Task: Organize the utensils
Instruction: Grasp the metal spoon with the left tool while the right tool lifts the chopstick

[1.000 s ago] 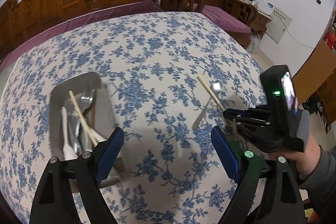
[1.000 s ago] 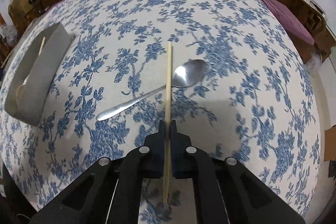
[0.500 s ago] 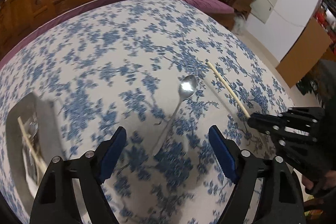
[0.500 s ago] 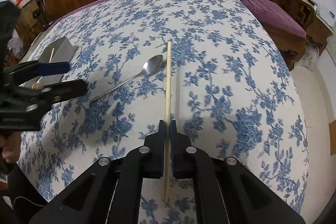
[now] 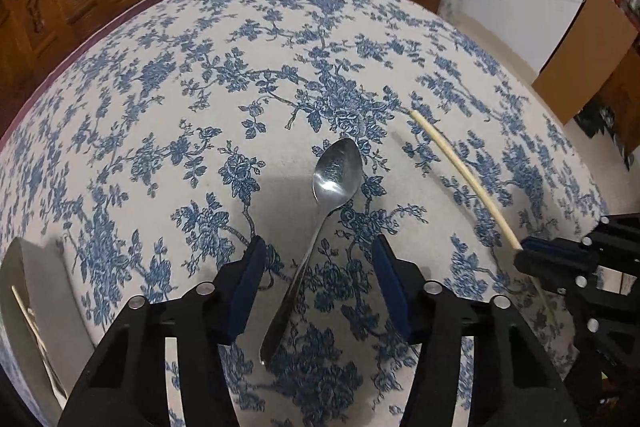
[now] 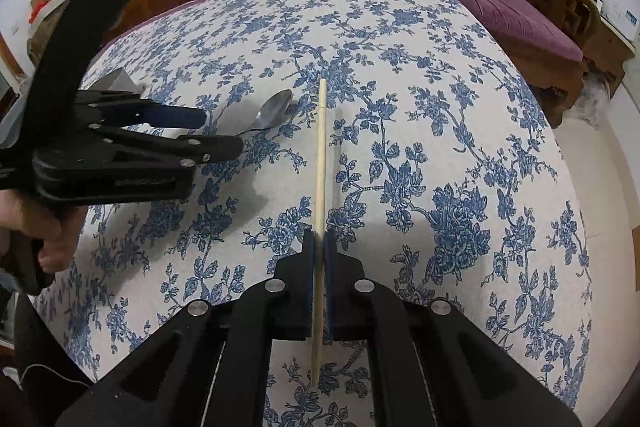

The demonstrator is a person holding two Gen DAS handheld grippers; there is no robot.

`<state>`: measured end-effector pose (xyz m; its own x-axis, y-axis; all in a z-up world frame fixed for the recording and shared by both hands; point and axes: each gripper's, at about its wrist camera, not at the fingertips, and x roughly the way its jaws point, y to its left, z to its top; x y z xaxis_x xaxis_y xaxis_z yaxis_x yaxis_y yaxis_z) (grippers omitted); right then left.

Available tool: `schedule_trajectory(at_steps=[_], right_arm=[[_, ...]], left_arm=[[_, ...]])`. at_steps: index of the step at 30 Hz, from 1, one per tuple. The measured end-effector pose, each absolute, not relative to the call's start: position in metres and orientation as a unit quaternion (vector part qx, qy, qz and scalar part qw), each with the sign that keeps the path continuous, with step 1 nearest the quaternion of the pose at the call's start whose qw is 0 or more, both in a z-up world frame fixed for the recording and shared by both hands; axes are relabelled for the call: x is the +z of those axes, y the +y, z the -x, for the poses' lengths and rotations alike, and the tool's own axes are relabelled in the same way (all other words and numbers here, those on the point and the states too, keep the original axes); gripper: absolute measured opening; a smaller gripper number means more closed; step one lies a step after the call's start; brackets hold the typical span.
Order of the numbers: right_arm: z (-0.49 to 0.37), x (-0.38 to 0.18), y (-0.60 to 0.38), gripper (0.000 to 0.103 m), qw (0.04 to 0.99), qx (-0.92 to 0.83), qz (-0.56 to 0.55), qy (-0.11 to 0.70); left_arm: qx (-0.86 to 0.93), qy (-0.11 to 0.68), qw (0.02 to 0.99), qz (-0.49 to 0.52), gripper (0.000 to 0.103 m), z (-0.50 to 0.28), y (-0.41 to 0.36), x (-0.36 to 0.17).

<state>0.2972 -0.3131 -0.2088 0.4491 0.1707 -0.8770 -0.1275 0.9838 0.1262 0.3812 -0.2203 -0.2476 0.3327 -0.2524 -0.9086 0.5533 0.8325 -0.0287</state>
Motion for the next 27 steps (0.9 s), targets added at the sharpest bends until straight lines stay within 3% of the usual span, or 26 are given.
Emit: schedule_trajectory(at_steps=[4, 21, 24, 27], right_arm=[[-0.297, -0.209, -0.315, 0.006, 0.851, 0.087, -0.024, 0.517], [-0.291, -0.206, -0.317, 0.006, 0.856, 0.09, -0.027, 0.509], [-0.291, -0.206, -0.317, 0.006, 0.856, 0.092, -0.029, 0.508], [-0.291, -0.205, -0.315, 0.006, 0.857, 0.094, -0.028, 0.507]], left_arm=[[-0.247, 0.534, 0.792, -0.161, 0.045, -0.388, -0.225, -0.257], [-0.267, 0.564, 0.756, -0.195, 0.04, -0.398, -0.232, -0.258], [-0.264, 0.564, 0.758, -0.195, 0.032, -0.401, -0.233, -0.257], [-0.27, 0.561, 0.757, -0.197, 0.008, -0.403, -0.235, -0.256]])
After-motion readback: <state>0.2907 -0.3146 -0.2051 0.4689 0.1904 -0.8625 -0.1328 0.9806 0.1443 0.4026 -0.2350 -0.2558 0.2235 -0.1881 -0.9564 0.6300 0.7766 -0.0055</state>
